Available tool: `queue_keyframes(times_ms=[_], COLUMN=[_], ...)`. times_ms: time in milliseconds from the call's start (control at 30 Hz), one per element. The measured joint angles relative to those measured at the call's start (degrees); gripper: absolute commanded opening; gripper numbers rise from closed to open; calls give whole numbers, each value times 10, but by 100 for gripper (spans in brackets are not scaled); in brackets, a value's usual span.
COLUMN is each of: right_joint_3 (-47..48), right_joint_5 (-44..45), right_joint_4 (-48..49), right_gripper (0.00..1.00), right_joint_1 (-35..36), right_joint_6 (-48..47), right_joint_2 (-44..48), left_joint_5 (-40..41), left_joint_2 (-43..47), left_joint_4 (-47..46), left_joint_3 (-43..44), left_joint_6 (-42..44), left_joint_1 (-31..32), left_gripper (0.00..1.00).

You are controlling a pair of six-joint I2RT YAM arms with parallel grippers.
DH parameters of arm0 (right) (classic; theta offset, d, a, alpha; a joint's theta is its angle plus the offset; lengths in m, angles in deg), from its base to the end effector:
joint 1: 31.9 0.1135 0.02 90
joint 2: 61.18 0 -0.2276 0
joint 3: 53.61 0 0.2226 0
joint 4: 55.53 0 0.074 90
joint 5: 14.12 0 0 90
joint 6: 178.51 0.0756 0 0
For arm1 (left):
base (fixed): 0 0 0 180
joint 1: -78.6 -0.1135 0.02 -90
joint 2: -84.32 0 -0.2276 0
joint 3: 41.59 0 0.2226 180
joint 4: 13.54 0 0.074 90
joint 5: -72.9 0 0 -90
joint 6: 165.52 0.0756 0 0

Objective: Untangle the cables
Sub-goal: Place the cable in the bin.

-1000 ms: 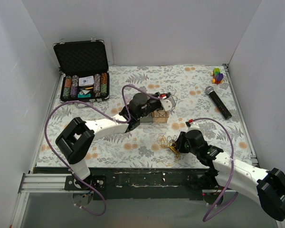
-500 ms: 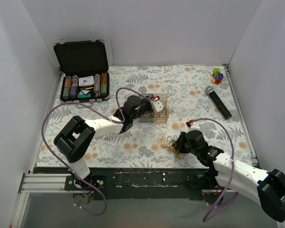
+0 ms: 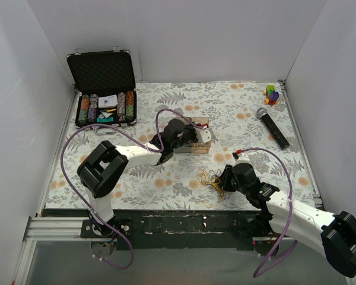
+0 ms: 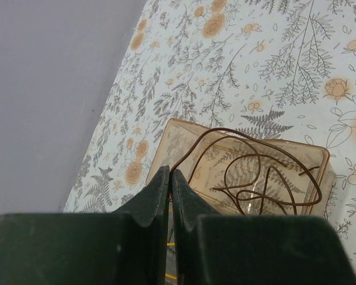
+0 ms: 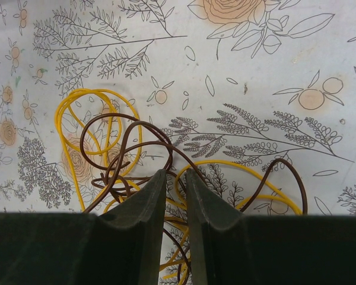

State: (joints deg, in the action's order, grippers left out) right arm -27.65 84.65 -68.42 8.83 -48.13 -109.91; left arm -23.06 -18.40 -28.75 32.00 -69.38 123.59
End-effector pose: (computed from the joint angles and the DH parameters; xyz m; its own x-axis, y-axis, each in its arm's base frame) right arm 0.1560 0.1191 0.1117 -0.6935 0.2478 -0.6765 -0.1335 0.8785 0.4587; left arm 0.2840 -0.2950 0.1913 -0.0863 0.2367 -0.9677 0.7882 0.6103 0.0790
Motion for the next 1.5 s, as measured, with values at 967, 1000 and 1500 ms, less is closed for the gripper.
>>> queue_keyframes(times_ms=[967,1000,1500], right_joint_3=[-1,-1,0], right_joint_5=[-6,-6,-6], right_joint_4=[-13,-13,-14], right_gripper=[29,29,29], right_joint_1=[0,0,0], right_joint_6=[-1,-1,-2], right_joint_2=[11,12,12], left_joint_5=[47,36,-14], left_joint_2=[-87,-87,-18], left_joint_4=[75,90,224], left_joint_3=[87,89,99], left_joint_6=[93,92,65], left_joint_1=[8,9,2], left_gripper=[49,51,55])
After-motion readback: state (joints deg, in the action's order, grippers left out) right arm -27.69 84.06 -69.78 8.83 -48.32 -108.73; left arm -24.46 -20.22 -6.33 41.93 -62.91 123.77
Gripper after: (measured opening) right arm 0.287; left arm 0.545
